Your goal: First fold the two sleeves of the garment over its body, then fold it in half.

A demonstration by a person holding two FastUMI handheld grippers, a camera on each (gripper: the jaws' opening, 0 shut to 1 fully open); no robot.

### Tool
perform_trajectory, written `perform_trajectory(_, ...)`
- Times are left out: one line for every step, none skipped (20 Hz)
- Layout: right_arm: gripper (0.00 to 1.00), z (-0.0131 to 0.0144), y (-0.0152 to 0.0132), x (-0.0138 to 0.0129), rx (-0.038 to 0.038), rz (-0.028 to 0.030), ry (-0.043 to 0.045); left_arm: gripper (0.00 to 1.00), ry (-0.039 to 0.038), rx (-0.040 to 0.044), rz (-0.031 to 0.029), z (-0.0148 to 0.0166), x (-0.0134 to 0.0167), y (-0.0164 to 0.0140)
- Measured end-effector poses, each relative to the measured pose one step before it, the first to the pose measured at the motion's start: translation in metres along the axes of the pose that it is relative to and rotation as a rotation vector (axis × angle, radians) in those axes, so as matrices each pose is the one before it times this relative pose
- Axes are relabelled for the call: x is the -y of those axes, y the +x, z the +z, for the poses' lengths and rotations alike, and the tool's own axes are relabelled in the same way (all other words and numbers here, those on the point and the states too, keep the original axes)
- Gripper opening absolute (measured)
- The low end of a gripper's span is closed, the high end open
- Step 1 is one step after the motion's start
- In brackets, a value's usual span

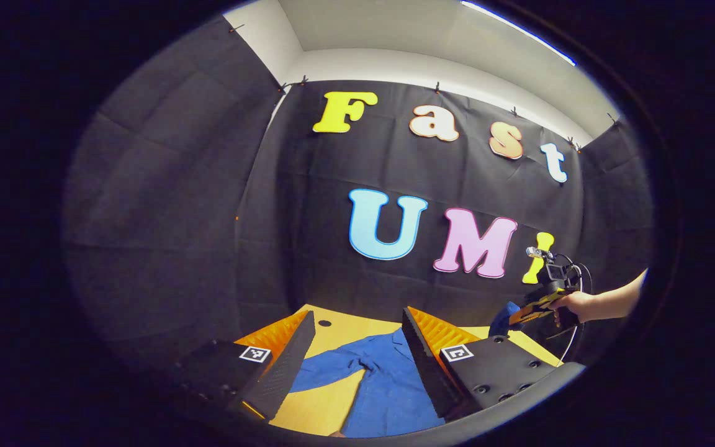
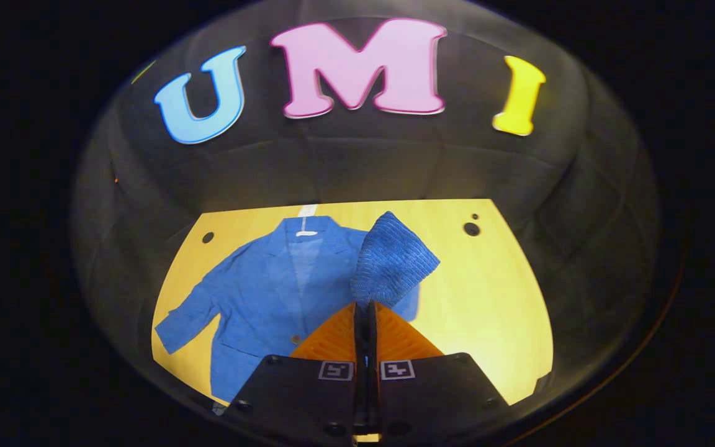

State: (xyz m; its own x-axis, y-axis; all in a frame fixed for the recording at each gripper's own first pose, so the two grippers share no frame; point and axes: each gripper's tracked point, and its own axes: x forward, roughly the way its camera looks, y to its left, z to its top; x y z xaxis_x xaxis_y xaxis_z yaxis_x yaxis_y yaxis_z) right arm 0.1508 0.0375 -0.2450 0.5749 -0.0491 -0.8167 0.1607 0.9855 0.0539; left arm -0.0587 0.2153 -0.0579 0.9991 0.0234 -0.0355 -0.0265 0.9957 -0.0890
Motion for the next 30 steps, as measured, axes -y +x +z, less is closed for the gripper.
perform_trajectory(0.02, 0.00285, 0.01621, -0.02160, -0.02233, 0.02543, -0.01571, 0.82, -0.00045, -0.00089, 0.04484, -0.00170, -0.01137, -0.00023)
perform_trajectory(0.02, 0.00210, 0.01885, -0.01811, -0.02869, 0.02021, -0.01981, 0.82, -0.00016, -0.00538, 0.04908, -0.00213, -0.01170, -0.00152)
perform_trajectory(0.02, 0.00212, 0.01888, -0.02064, -0.01931, 0.02514, -0.01832, 0.82, -0.00188, -0.01161, 0.04788, -0.00374, -0.00943, -0.00072)
perform_trajectory(0.02, 0.00076, 0.01969, -0.02094, -0.02411, 0.02545, -0.01879, 0.82, -0.00729, -0.01327, 0.04202, -0.00623, -0.00753, -0.00170)
perform_trajectory(0.02, 0.00073, 0.02179, -0.01898, -0.02096, 0.02204, -0.02345, 0.82, -0.01489, -0.02272, 0.03286, -0.00763, -0.00479, -0.00178)
perform_trajectory(0.02, -0.00190, 0.02020, -0.01861, -0.02451, 0.02140, -0.02253, 0.82, -0.01775, -0.03097, 0.04246, -0.00958, -0.00665, -0.00195)
perform_trajectory(0.02, -0.00539, 0.01877, -0.01890, -0.03085, 0.02411, -0.02061, 0.82, -0.01686, -0.02585, 0.06122, -0.00842, -0.01062, -0.00098)
perform_trajectory(0.02, -0.00601, 0.01891, -0.01736, -0.03010, 0.02518, -0.02183, 0.82, -0.01093, -0.01987, 0.05831, -0.00754, -0.01387, 0.00132)
perform_trajectory(0.02, -0.00573, 0.01980, -0.01649, -0.02686, 0.01638, -0.02944, 0.82, -0.00620, -0.01937, 0.06009, -0.00640, -0.01069, -0.00060)
perform_trajectory(0.02, -0.00716, 0.01955, -0.00918, -0.02976, -0.00189, -0.03984, 0.82, 0.00007, -0.01814, 0.04778, -0.00582, -0.01013, 0.00109)
perform_trajectory(0.02, -0.00872, 0.01622, -0.00998, -0.03341, -0.00134, -0.03409, 0.82, 0.00359, -0.01818, 0.03335, -0.00653, -0.00682, -0.00407)
perform_trajectory(0.02, -0.00606, 0.01433, -0.00828, -0.02708, -0.00037, -0.01885, 0.82, 0.00161, -0.01394, 0.03239, -0.00404, -0.00664, -0.00297)
perform_trajectory(0.02, -0.00169, 0.01434, -0.00775, -0.01311, -0.00194, -0.00814, 0.82, -0.00126, -0.00696, 0.02501, -0.00298, -0.00519, -0.00181)
perform_trajectory(0.02, 0.00082, 0.00970, -0.00628, -0.00347, -0.00107, -0.00372, 0.82, -0.00270, -0.00775, 0.02094, -0.00094, -0.00433, 0.00082)
perform_trajectory(0.02, 0.00154, 0.00752, -0.00397, 0.00168, -0.00169, -0.00334, 0.82, -0.00567, -0.00507, 0.02712, -0.00060, -0.00191, 0.00232)
perform_trajectory(0.02, 0.00272, 0.00435, -0.00076, 0.00506, -0.01138, -0.00391, 0.82, -0.00757, -0.00224, 0.02385, -0.00055, -0.00004, 0.00517)
perform_trajectory(0.02, 0.00094, 0.00170, -0.00534, 0.00739, -0.00210, 0.00048, 0.84, -0.01065, 0.00189, 0.01411, 0.00171, 0.00103, 0.00130)
perform_trajectory(0.06, 0.00278, 0.00263, -0.00806, 0.00969, 0.02242, 0.00057, 0.82, -0.01126, 0.00004, 0.00417, 0.00015, -0.00179, -0.00098)
perform_trajectory(0.02, 0.00390, 0.00103, -0.01349, 0.01437, 0.05001, 0.00463, 0.82, -0.00902, -0.00702, -0.00175, 0.00033, 0.00159, 0.00142)
perform_trajectory(0.05, 0.00425, -0.00153, -0.01743, 0.01151, 0.06241, 0.01043, 0.82, -0.00380, -0.00610, -0.00474, -0.00316, -0.00320, -0.00083)
perform_trajectory(0.34, 0.00174, -0.00233, -0.01427, 0.01041, 0.02911, -0.00887, 0.82, -0.00035, -0.00097, -0.00832, -0.00119, 0.00016, 0.00059)
perform_trajectory(0.63, 0.00422, -0.01077, -0.01103, 0.02659, 0.03023, -0.01966, 0.82, 0.00100, 0.00834, -0.01207, -0.00072, -0.00130, -0.00024)
perform_trajectory(0.92, 0.00691, 0.00140, -0.00516, 0.02158, 0.01896, -0.01595, 0.82, 0.00075, 0.01198, -0.01717, 0.00186, 0.00160, 0.00155)
perform_trajectory(0.86, 0.00439, -0.00647, -0.00594, 0.02036, 0.01255, -0.00774, 0.81, 0.00161, 0.00910, -0.01908, -0.00601, 0.00139, 0.00124)
perform_trajectory(0.99, 0.00549, -0.00770, -0.00350, 0.01844, 0.00823, -0.00362, 0.82, 0.00051, -0.00088, -0.02012, -0.00213, 0.00297, 0.00656)
perform_trajectory(0.99, 0.00642, -0.01103, -0.00059, 0.02035, -0.00233, -0.00813, 0.83, 0.00002, 0.00101, -0.02465, 0.00201, 0.00873, 0.01682)
perform_trajectory(0.99, 0.00563, -0.01249, -0.00056, 0.02074, -0.01191, -0.01460, 0.84, 0.00064, -0.00530, -0.02070, -0.00054, 0.00668, 0.01434)
perform_trajectory(0.99, 0.00243, -0.01070, 0.00282, 0.01598, -0.02477, -0.02445, 0.82, 0.01026, -0.00540, -0.00886, -0.00501, 0.00499, 0.01248)
perform_trajectory(0.99, -0.00326, -0.01333, 0.00091, 0.00814, -0.00863, -0.04124, 0.84, 0.02174, -0.01540, -0.00268, -0.00719, 0.00083, 0.01346)
perform_trajectory(0.99, 0.00386, -0.01378, -0.00400, 0.03798, 0.00040, -0.03302, 0.82, 0.02490, -0.02379, -0.00595, -0.01443, 0.00004, 0.00992)
